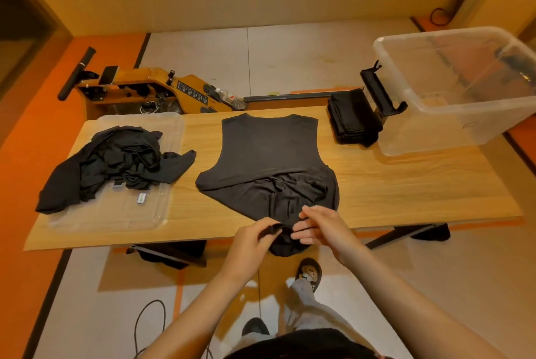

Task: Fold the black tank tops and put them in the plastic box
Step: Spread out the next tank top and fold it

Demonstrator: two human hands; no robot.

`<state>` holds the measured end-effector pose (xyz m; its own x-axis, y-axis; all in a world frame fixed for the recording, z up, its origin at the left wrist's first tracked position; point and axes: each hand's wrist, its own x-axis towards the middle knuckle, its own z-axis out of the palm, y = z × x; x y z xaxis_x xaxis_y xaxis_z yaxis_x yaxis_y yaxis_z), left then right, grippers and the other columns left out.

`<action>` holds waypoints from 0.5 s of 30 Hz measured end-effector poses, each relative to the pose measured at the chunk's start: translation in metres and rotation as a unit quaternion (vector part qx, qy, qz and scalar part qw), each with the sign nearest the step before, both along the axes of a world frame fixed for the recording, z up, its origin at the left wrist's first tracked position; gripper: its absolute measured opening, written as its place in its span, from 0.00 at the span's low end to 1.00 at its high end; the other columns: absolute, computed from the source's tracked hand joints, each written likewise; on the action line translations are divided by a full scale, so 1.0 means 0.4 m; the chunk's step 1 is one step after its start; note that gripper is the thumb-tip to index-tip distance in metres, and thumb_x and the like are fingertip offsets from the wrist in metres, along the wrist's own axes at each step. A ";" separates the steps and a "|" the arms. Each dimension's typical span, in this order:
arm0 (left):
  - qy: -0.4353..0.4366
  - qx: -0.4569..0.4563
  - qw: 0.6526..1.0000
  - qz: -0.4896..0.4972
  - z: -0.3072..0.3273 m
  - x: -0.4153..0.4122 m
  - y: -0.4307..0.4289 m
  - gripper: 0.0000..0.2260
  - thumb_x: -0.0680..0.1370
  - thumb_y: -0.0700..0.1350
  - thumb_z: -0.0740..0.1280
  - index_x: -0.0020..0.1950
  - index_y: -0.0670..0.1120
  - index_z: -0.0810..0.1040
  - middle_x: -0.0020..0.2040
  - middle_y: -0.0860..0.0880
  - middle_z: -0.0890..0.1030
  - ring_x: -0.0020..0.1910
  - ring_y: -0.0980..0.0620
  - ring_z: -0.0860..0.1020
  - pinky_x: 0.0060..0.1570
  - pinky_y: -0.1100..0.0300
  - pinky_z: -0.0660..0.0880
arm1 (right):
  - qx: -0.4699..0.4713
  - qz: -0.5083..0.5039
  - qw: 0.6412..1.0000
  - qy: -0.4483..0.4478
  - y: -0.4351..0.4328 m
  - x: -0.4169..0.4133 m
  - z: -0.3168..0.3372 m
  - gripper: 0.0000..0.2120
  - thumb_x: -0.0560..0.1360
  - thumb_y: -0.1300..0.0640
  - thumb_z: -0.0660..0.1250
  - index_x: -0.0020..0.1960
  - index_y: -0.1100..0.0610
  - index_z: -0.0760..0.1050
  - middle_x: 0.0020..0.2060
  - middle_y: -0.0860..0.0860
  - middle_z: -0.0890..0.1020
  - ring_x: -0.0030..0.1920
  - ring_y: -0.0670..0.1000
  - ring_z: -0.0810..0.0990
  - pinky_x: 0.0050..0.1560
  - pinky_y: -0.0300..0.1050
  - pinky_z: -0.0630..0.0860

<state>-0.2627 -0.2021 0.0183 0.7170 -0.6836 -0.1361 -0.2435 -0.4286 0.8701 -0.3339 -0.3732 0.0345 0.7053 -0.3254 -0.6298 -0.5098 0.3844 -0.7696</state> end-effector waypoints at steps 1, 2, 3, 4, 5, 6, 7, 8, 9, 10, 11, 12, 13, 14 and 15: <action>0.014 -0.007 1.000 0.013 -0.003 0.007 0.001 0.06 0.80 0.40 0.65 0.52 0.49 0.81 0.47 0.55 0.83 0.49 0.63 0.79 0.48 0.63 0.77 | -0.052 -0.013 0.999 0.011 -0.036 0.019 -0.007 0.09 0.81 0.56 0.61 0.47 0.61 0.75 0.38 0.59 0.84 0.38 0.54 0.84 0.36 0.41 0.80; 0.027 -0.011 0.999 0.027 -0.007 0.015 0.002 0.06 0.80 0.41 0.65 0.52 0.48 0.81 0.48 0.54 0.83 0.50 0.63 0.79 0.49 0.61 0.78 | -0.108 -0.023 0.994 0.021 -0.079 0.043 -0.020 0.09 0.81 0.57 0.61 0.45 0.60 0.75 0.37 0.57 0.82 0.37 0.54 0.83 0.36 0.41 0.79; 0.035 -0.011 0.999 0.037 -0.011 0.021 0.006 0.06 0.80 0.41 0.65 0.52 0.48 0.81 0.48 0.54 0.83 0.50 0.62 0.79 0.50 0.58 0.78 | -0.168 -0.032 0.985 0.030 -0.119 0.065 -0.035 0.09 0.80 0.58 0.61 0.43 0.59 0.75 0.37 0.56 0.81 0.38 0.54 0.82 0.38 0.43 0.78; 0.037 -0.006 0.998 0.047 -0.017 0.027 0.010 0.06 0.80 0.41 0.65 0.53 0.48 0.81 0.48 0.54 0.83 0.51 0.62 0.79 0.51 0.55 0.78 | -0.228 -0.029 0.972 0.040 -0.157 0.088 -0.052 0.09 0.79 0.59 0.62 0.41 0.58 0.75 0.37 0.54 0.81 0.41 0.56 0.82 0.41 0.46 0.77; 0.041 -0.004 0.997 0.060 -0.023 0.033 0.012 0.06 0.80 0.41 0.65 0.53 0.48 0.81 0.49 0.54 0.83 0.51 0.61 0.79 0.52 0.53 0.78 | -0.286 -0.011 0.957 0.049 -0.193 0.116 -0.069 0.09 0.79 0.58 0.62 0.41 0.56 0.76 0.38 0.52 0.81 0.44 0.56 0.81 0.44 0.48 0.76; 0.044 -0.002 0.996 0.073 -0.026 0.038 0.014 0.06 0.80 0.41 0.65 0.53 0.48 0.81 0.49 0.54 0.83 0.51 0.61 0.79 0.52 0.53 0.78 | -0.340 0.017 0.939 0.055 -0.222 0.142 -0.081 0.08 0.79 0.58 0.63 0.42 0.56 0.77 0.41 0.52 0.81 0.47 0.56 0.81 0.45 0.47 0.75; 0.045 -0.001 0.995 0.085 -0.026 0.043 0.014 0.06 0.80 0.41 0.66 0.52 0.48 0.82 0.49 0.54 0.83 0.51 0.61 0.79 0.52 0.53 0.78 | -0.392 0.050 0.917 0.056 -0.247 0.168 -0.092 0.06 0.79 0.57 0.63 0.46 0.56 0.78 0.44 0.52 0.81 0.50 0.55 0.80 0.47 0.46 0.73; 0.044 0.002 0.994 0.097 -0.025 0.048 0.014 0.07 0.79 0.40 0.66 0.53 0.49 0.82 0.49 0.54 0.83 0.51 0.62 0.79 0.52 0.53 0.78 | -0.438 0.084 0.893 0.055 -0.268 0.194 -0.100 0.06 0.79 0.57 0.64 0.51 0.57 0.79 0.49 0.53 0.82 0.53 0.55 0.79 0.50 0.45 0.73; 0.046 0.003 0.993 0.108 -0.025 0.053 0.015 0.07 0.79 0.40 0.66 0.53 0.49 0.82 0.49 0.54 0.83 0.51 0.62 0.79 0.53 0.53 0.78 | -0.477 0.119 0.869 0.054 -0.287 0.217 -0.112 0.10 0.78 0.57 0.64 0.57 0.58 0.78 0.55 0.54 0.81 0.57 0.55 0.78 0.54 0.46 0.73; 0.049 0.005 0.992 0.118 -0.024 0.058 0.016 0.07 0.79 0.40 0.66 0.54 0.50 0.82 0.50 0.55 0.83 0.52 0.62 0.79 0.53 0.53 0.77 | -0.509 0.162 0.843 0.058 -0.301 0.237 -0.123 0.14 0.78 0.57 0.65 0.62 0.59 0.76 0.59 0.55 0.79 0.60 0.55 0.76 0.58 0.48 0.72; 0.054 0.006 0.991 0.125 -0.023 0.063 0.018 0.08 0.79 0.41 0.66 0.54 0.50 0.82 0.50 0.55 0.83 0.52 0.62 0.79 0.54 0.54 0.77 | -0.534 0.208 0.816 0.067 -0.312 0.253 -0.137 0.16 0.78 0.56 0.65 0.65 0.59 0.74 0.61 0.55 0.77 0.62 0.56 0.74 0.61 0.49 0.72; 0.057 0.009 0.990 0.130 -0.022 0.069 0.020 0.08 0.79 0.41 0.66 0.54 0.51 0.82 0.50 0.56 0.83 0.51 0.62 0.79 0.54 0.54 0.77 | -0.556 0.259 0.785 0.083 -0.320 0.264 -0.151 0.18 0.78 0.55 0.65 0.68 0.58 0.72 0.63 0.56 0.75 0.64 0.56 0.73 0.62 0.50 0.71; 0.056 0.014 0.990 0.132 -0.021 0.076 0.022 0.08 0.79 0.41 0.66 0.54 0.52 0.82 0.49 0.57 0.83 0.51 0.62 0.79 0.53 0.55 0.77 | -0.575 0.303 0.753 0.100 -0.327 0.272 -0.164 0.19 0.79 0.54 0.64 0.69 0.57 0.71 0.63 0.56 0.74 0.64 0.57 0.71 0.62 0.51 0.71; 0.051 0.020 0.990 0.133 -0.019 0.083 0.025 0.08 0.79 0.41 0.66 0.53 0.52 0.82 0.48 0.58 0.83 0.50 0.62 0.79 0.52 0.54 0.77 | -0.592 0.328 0.728 0.110 -0.329 0.277 -0.172 0.19 0.79 0.54 0.64 0.68 0.57 0.71 0.63 0.56 0.74 0.63 0.56 0.71 0.60 0.50 0.72; 0.046 0.023 0.990 0.133 -0.018 0.091 0.029 0.08 0.79 0.41 0.67 0.52 0.53 0.81 0.47 0.59 0.83 0.49 0.62 0.79 0.51 0.55 0.77 | -0.607 0.335 0.711 0.113 -0.330 0.282 -0.177 0.18 0.78 0.53 0.64 0.67 0.56 0.72 0.61 0.55 0.75 0.62 0.56 0.71 0.59 0.50 0.73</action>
<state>-0.2264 -0.1906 0.0112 0.8541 -0.4635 -0.2359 -0.0371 -0.5068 0.8613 -0.2213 -0.5053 -0.0365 0.8840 -0.3643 -0.2931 -0.4284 -0.8822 -0.1956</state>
